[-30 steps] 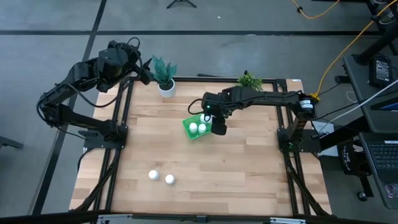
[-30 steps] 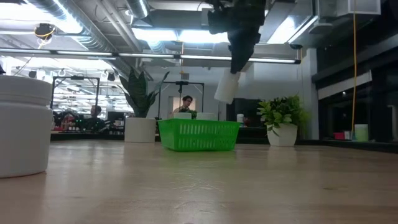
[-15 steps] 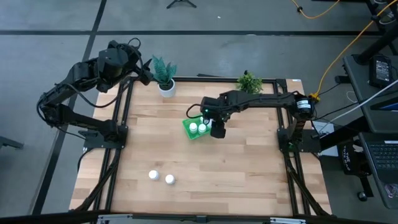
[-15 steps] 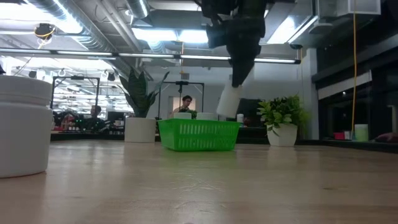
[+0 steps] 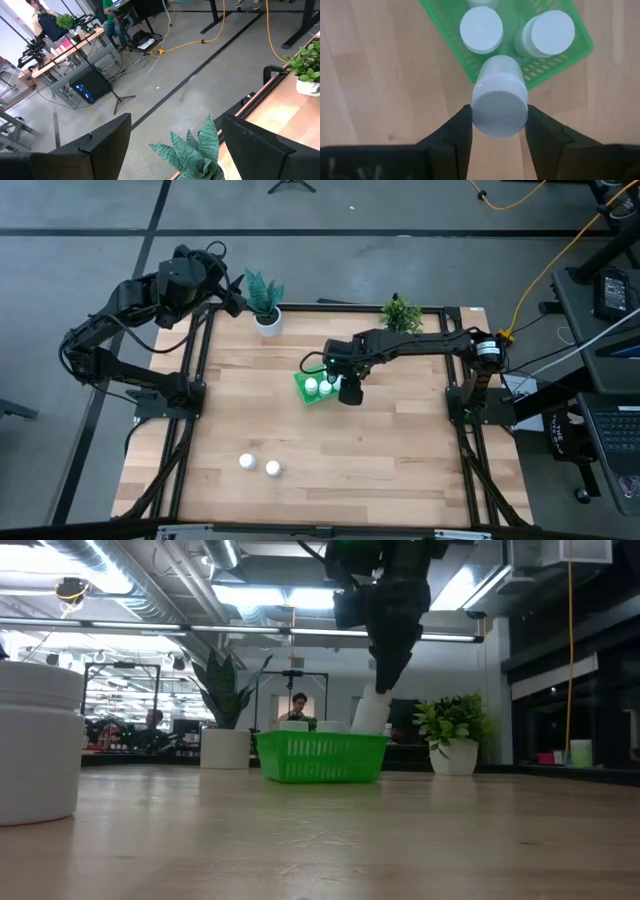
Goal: Pick and place pill bottles into a basket
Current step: Put the white pill bottle into the green basket
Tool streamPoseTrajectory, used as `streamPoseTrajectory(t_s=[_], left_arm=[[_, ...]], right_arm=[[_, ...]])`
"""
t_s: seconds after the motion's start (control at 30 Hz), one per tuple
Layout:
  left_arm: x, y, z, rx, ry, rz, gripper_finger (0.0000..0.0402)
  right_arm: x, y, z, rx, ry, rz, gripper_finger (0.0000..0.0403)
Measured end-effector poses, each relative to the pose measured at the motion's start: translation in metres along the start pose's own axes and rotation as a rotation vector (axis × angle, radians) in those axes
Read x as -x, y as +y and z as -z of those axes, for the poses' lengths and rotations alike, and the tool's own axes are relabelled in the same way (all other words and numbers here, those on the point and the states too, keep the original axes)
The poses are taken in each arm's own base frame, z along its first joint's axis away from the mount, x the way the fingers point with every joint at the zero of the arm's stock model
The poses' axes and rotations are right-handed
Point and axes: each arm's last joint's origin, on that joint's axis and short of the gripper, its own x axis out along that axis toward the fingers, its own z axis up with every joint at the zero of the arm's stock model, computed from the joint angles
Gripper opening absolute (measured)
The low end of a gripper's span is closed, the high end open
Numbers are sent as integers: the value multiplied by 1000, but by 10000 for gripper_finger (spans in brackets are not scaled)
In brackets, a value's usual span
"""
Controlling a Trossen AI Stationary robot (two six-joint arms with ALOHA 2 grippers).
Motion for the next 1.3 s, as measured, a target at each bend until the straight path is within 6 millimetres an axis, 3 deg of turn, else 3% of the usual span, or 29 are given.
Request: streamPoseTrajectory(t_s=[0.27, 0.67, 0.97, 1.3], left_arm=[[0, 0, 0, 0, 0, 0, 303], [0, 0, 0, 9, 0, 1, 303], [0, 0, 0, 18, 0, 0, 303], [0, 0, 0, 24, 0, 0, 303]], right_arm=[[-9, -2, 5, 5, 20, -5, 147], [-8, -18, 4, 42, 16, -6, 148], [-9, -19, 5, 46, 24, -16, 148], [-30, -20, 5, 43, 105, -18, 148]])
